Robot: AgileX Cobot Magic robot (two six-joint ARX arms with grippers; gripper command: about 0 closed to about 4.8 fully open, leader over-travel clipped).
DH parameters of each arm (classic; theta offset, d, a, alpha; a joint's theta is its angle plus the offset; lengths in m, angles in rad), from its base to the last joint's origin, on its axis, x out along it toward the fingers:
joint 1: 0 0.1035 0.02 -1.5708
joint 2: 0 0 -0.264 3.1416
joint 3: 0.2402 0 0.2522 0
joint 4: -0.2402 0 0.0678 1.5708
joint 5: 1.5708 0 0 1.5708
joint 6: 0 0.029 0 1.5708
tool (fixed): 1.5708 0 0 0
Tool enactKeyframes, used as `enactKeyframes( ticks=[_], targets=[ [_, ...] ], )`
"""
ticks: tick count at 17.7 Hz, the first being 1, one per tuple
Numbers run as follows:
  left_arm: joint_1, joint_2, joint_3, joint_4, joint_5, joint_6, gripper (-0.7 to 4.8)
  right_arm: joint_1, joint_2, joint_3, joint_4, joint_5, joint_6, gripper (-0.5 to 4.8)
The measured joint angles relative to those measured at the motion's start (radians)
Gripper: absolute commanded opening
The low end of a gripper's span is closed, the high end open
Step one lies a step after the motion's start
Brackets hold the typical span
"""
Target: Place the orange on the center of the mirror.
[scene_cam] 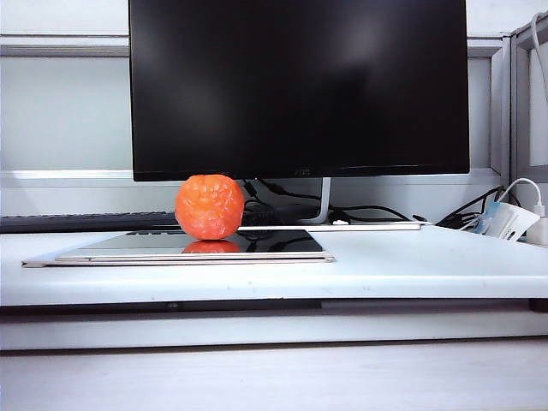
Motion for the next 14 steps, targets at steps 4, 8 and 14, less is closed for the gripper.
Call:
enactKeyframes(
  ticks=[4, 8, 14],
  targets=[
    [0.000, 0.000, 0.000, 0.000, 0.000, 0.000, -0.05, -0.022, -0.065, -0.188, -0.003, 0.193, 0.000, 0.00],
    [0.000, 0.000, 0.000, 0.000, 0.000, 0.000, -0.05, -0.018, -0.064, -0.226, -0.211, 0.175, 0.000, 0.00],
    [0.000, 0.000, 0.000, 0.000, 0.000, 0.000, -0.05, -0.018, -0.067, -0.226, -0.421, 0.174, 0.000, 0.00]
  ],
)
